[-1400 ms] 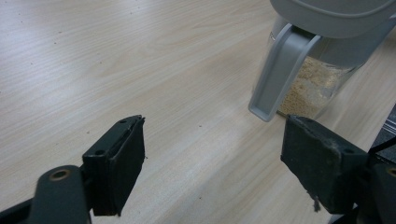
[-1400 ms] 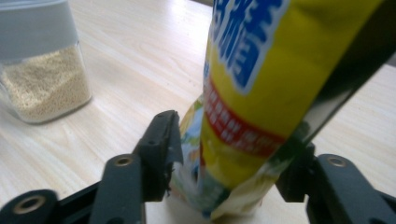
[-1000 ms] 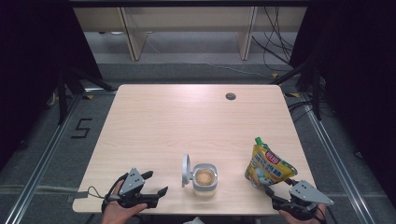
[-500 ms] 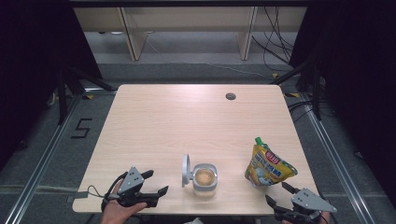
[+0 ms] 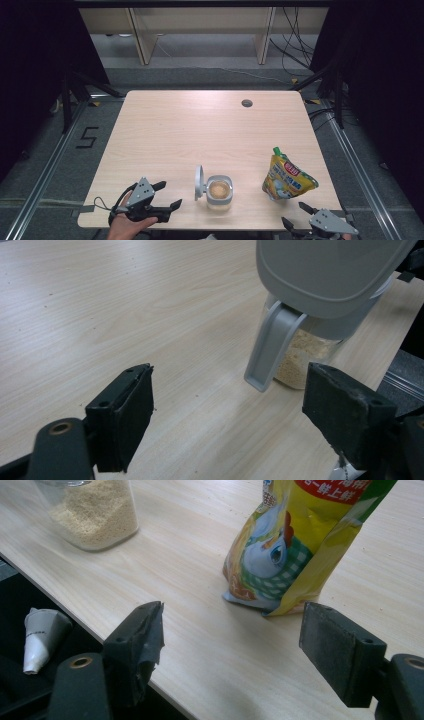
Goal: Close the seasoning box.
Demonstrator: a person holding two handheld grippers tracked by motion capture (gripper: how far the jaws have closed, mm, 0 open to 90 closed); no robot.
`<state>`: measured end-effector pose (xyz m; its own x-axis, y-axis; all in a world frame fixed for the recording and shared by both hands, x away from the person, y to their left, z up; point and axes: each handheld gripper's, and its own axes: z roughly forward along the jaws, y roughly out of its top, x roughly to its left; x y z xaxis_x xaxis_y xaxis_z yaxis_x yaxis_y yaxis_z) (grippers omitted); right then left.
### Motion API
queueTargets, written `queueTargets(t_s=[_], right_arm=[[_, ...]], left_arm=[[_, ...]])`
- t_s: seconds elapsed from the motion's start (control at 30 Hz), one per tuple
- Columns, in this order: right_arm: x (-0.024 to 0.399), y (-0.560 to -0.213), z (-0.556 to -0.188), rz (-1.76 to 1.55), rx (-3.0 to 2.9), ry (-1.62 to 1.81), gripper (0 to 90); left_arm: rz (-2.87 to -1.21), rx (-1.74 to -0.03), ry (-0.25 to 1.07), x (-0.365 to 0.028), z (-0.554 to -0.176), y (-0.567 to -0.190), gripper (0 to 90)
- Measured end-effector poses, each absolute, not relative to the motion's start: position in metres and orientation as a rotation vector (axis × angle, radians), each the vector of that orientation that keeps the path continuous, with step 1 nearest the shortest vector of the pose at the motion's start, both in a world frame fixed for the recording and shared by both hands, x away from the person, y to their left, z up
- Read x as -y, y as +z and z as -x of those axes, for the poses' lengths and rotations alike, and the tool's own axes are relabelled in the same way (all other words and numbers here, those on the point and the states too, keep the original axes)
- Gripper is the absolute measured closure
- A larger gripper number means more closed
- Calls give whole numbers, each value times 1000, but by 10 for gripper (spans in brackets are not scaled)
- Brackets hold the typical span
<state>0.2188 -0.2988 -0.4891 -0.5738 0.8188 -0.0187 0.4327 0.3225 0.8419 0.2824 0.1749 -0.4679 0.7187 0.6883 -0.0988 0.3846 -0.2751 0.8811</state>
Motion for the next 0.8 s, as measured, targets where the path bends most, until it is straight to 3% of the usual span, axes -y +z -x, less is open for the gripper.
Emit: queueTargets(t_s=[0.27, 0.37, 0.63, 0.7, 0.8], right_arm=[[297, -490, -218, -1086, -2158, 1155, 264], [297, -490, -218, -1075, -2160, 1163, 264], [297, -489, -217, -1081, -2158, 1150, 268], [297, -490, -219, -1050, -2152, 1146, 271], [297, -491, -220, -1051, -2180, 1148, 272]], left_arm=[[-1920, -800, 381, -170, -284, -456, 226], [-1928, -809, 383, -167, -284, -453, 348], [-1941, -711, 457, -155, -282, -444, 841], [-1941, -696, 449, -151, -281, -442, 890], [-1948, -663, 456, -146, -281, -438, 892]])
